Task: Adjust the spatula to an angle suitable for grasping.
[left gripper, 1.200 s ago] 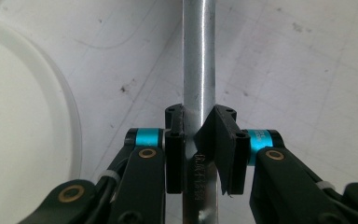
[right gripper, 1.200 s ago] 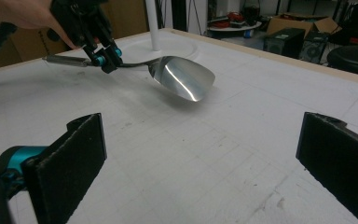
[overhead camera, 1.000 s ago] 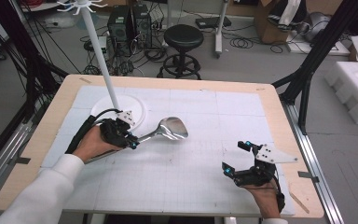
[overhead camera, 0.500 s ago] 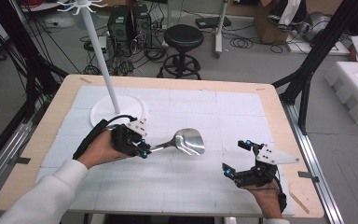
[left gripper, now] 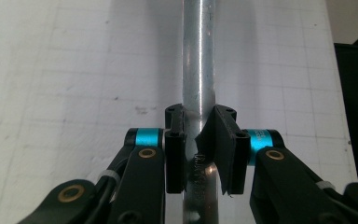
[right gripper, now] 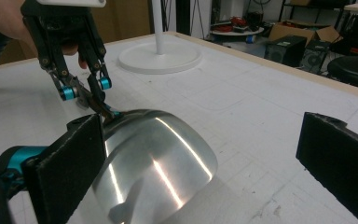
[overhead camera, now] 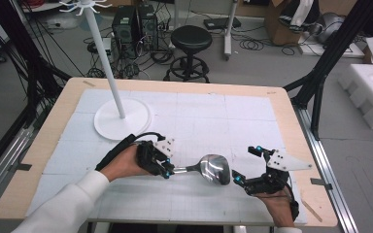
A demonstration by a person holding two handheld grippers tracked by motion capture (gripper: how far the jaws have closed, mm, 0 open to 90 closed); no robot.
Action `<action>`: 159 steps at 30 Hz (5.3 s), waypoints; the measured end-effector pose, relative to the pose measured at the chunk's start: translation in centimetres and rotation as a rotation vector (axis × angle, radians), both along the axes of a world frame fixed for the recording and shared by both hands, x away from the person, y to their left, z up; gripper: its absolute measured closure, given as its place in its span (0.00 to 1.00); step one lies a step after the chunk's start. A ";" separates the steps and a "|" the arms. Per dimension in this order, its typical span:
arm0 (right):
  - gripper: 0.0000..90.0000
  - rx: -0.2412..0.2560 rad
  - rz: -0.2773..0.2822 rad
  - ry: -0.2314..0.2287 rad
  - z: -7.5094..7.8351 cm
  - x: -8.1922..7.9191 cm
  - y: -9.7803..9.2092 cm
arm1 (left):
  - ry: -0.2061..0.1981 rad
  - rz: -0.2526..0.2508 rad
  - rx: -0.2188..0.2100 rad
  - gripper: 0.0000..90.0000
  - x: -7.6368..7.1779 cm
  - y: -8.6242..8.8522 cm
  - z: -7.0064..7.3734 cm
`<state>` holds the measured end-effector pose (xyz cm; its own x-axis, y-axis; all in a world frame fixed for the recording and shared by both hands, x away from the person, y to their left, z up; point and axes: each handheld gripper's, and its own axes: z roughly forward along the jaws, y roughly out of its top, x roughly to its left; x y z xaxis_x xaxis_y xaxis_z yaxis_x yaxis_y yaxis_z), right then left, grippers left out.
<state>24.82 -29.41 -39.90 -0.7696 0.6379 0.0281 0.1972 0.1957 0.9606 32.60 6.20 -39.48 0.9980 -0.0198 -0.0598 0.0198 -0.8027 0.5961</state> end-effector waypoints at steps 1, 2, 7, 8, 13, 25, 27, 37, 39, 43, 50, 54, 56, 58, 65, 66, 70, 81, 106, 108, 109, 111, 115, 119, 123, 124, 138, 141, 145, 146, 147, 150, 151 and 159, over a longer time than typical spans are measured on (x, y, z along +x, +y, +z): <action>0.00 -0.001 -0.001 0.002 0.0 0.0 0.0 | 0.005 -0.011 0.000 0.83 -0.1 -0.2 -0.1; 0.00 -0.001 0.001 0.001 0.0 0.0 0.1 | 0.004 -0.015 0.001 0.83 -0.2 -0.4 -0.3; 0.00 -0.010 0.009 0.007 -0.1 0.0 0.4 | 0.012 -0.042 0.019 0.83 -0.4 -0.9 -0.7; 0.00 -0.011 0.012 0.004 -0.1 0.0 0.5 | 0.012 -0.039 0.019 0.83 -0.4 -1.0 -0.8; 0.00 -0.011 0.012 0.006 -0.2 0.0 0.5 | 0.012 -0.063 0.030 0.83 -0.6 -1.7 -1.4; 0.00 -0.006 0.010 0.006 -0.2 0.0 0.4 | 0.030 -0.072 0.058 0.83 -0.4 -3.0 -2.8; 0.00 -0.005 0.011 0.008 -0.2 0.0 0.4 | 0.030 -0.068 0.061 0.83 -0.5 -3.0 -2.9; 0.00 -0.008 0.010 0.001 -0.1 0.0 0.4 | -0.004 -0.004 -0.021 0.42 -0.6 -2.1 -1.8; 0.00 -0.009 0.013 0.003 -0.1 0.0 0.4 | -0.027 0.032 -0.064 0.30 -0.8 -1.4 -1.0; 0.00 -0.013 0.012 0.007 -0.1 -0.1 0.5 | -0.030 0.111 -0.138 0.11 -0.9 0.5 0.3; 0.00 -0.021 0.014 0.013 -0.2 -0.1 0.5 | -0.055 0.195 -0.236 0.02 -1.5 4.0 2.0; 0.00 0.006 0.009 0.015 0.1 0.0 0.1 | -0.090 0.257 -0.311 0.02 -2.5 7.3 2.5; 0.00 0.000 0.008 0.026 0.2 0.0 0.1 | -0.102 0.293 -0.343 0.02 -2.8 8.8 2.6; 0.00 -0.004 0.009 0.024 0.4 0.0 0.1 | -0.102 0.326 -0.387 0.02 -3.1 10.3 2.6; 0.00 -0.001 0.004 0.017 1.0 0.0 0.1 | -0.125 0.400 -0.486 0.02 -4.3 14.4 3.1; 0.00 -0.001 0.005 0.021 1.0 0.1 0.1 | -0.133 0.416 -0.493 0.02 -4.5 14.8 3.2; 0.00 -0.001 0.005 0.027 1.2 0.2 0.1 | -0.145 0.450 -0.536 0.02 -5.0 16.4 3.3; 0.00 -0.030 0.053 0.035 2.7 1.2 0.9 | -0.183 0.531 -0.592 0.02 -6.2 19.5 2.0; 0.00 -0.227 0.288 0.142 5.1 5.3 7.6 | -0.206 0.569 -0.610 0.02 -6.5 21.4 1.1; 0.00 -0.251 0.312 0.154 5.1 5.5 8.4 | -0.209 0.562 -0.614 0.02 -6.5 21.5 1.1; 0.00 -0.251 0.312 0.154 5.1 5.5 8.4 | -0.209 0.562 -0.614 0.02 -6.5 21.5 1.1; 0.00 -0.297 0.348 0.164 5.2 5.8 9.6 | -0.209 0.566 -0.614 0.02 -6.5 21.5 1.1; 0.00 -0.335 0.376 0.179 5.1 6.1 10.9 | -0.209 0.565 -0.614 0.02 -6.5 21.6 1.1; 0.00 -0.397 0.433 0.178 5.0 6.6 12.7 | -0.212 0.560 -0.607 0.02 -6.5 21.5 1.1; 0.00 -0.438 0.458 0.181 4.9 6.7 13.8 | -0.207 0.560 -0.615 0.02 -6.5 21.5 1.1; 0.00 -0.462 0.476 0.179 4.9 6.7 14.4 | -0.210 0.561 -0.618 0.02 -6.6 21.5 1.2; 0.00 -0.653 0.573 0.220 2.1 6.2 18.4 | -0.215 0.560 -0.602 0.02 -6.5 21.4 1.0; 0.00 -0.677 0.585 0.218 1.7 6.1 19.2 | -0.216 0.563 -0.603 0.02 -6.6 21.4 1.1; 0.06 -0.718 0.600 0.221 1.0 6.1 20.0 | -0.214 0.560 -0.602 0.02 -6.6 21.4 1.0; 0.07 -0.722 0.605 0.228 0.8 6.0 20.2 | -0.215 0.559 -0.601 0.02 -6.5 21.4 1.0; 0.07 -0.741 0.599 0.242 0.7 5.9 20.3 | -0.214 0.558 -0.601 0.02 -6.5 21.4 1.0; 0.09 -0.763 0.603 0.259 0.2 5.8 20.8 | -0.214 0.559 -0.598 0.02 -6.5 21.3 1.0; 0.09 -0.763 0.603 0.259 0.2 5.8 20.8 | -0.214 0.559 -0.598 0.02 -6.5 21.3 1.0; 0.37 -0.832 0.621 0.317 -0.7 5.7 21.8 | -0.215 0.559 -0.598 0.02 -6.6 21.3 1.0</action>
